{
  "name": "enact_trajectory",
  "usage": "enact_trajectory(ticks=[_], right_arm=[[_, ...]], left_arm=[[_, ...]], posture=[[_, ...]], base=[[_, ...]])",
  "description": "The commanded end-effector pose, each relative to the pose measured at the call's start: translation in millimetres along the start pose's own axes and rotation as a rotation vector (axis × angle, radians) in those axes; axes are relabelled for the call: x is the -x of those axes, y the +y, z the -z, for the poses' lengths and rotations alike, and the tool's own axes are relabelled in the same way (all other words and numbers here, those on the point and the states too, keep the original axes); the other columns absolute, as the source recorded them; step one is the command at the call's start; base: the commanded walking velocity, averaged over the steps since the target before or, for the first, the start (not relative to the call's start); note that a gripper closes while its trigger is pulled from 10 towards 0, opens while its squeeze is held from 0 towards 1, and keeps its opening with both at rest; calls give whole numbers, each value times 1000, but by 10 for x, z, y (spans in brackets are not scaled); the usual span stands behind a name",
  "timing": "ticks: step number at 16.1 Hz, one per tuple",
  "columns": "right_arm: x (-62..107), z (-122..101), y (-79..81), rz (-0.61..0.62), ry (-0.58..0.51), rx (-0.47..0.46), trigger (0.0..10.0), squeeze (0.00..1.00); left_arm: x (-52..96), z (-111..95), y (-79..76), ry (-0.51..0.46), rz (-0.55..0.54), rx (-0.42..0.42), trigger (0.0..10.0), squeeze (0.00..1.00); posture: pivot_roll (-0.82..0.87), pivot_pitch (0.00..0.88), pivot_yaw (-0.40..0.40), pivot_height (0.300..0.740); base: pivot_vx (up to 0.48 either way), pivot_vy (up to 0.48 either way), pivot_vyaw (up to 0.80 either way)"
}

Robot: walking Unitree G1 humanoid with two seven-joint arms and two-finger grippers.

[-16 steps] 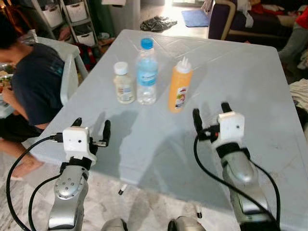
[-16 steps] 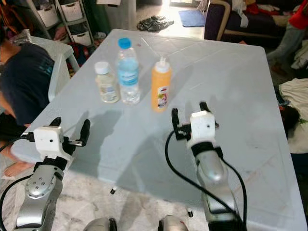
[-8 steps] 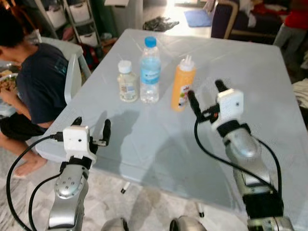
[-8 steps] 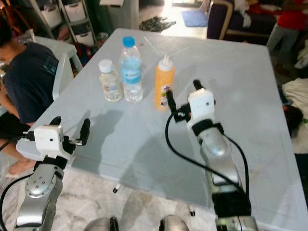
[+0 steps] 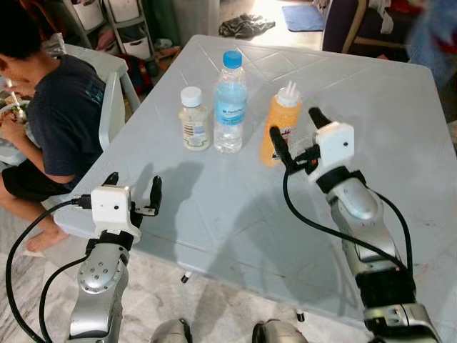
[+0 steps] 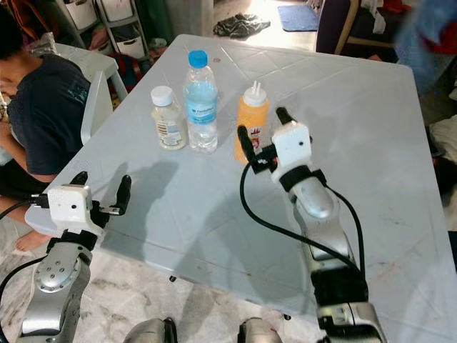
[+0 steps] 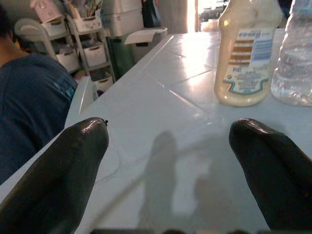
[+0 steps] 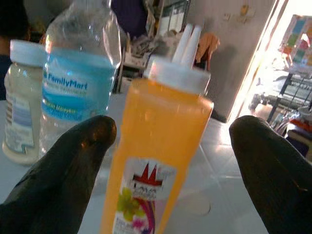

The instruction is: Restocking fridge

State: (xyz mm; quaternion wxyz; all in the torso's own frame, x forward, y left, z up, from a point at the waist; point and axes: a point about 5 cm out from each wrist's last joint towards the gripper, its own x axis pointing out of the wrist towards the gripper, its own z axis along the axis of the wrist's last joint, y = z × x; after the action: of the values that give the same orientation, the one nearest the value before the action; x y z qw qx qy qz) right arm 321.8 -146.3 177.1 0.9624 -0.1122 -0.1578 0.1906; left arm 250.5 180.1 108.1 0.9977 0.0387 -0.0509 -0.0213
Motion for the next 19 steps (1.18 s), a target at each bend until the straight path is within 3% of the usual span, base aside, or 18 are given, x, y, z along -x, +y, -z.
enact_trajectory(ticks=[1, 2, 3, 10, 12, 19], right_arm=[[-36, -3, -16, -2, -6, 13, 10000, 914], [-62, 0, -38, 3, -7, 23, 10000, 251], [-72, -1, -48, 2, -8, 24, 10000, 0], [-281, 53, -27, -51, 15, 5, 10000, 0], [-362, 70, -4, -68, 31, -38, 10000, 0], [-509, 0, 39, -101, -9, -33, 10000, 0]], left_arm=[[3, 21, 23, 16, -3, -11, 10000, 0], [6, 21, 15, 16, -2, -11, 10000, 0], [11, 23, 14, 17, -2, -10, 10000, 0], [-15, 15, -10, 15, 13, -16, 10000, 0], [-23, 6, -1, 13, 15, -22, 10000, 0], [-15, 1, -18, 12, 26, -29, 10000, 0]], posture=[[-8, 128, 43, 740], [-4, 129, 41, 740], [-2, 129, 41, 740], [6, 126, 51, 740], [12, 126, 52, 740], [20, 124, 58, 740]], base=[[0, 0, 0], [0, 0, 0], [0, 0, 0], [0, 0, 0], [0, 0, 0], [0, 0, 0]])
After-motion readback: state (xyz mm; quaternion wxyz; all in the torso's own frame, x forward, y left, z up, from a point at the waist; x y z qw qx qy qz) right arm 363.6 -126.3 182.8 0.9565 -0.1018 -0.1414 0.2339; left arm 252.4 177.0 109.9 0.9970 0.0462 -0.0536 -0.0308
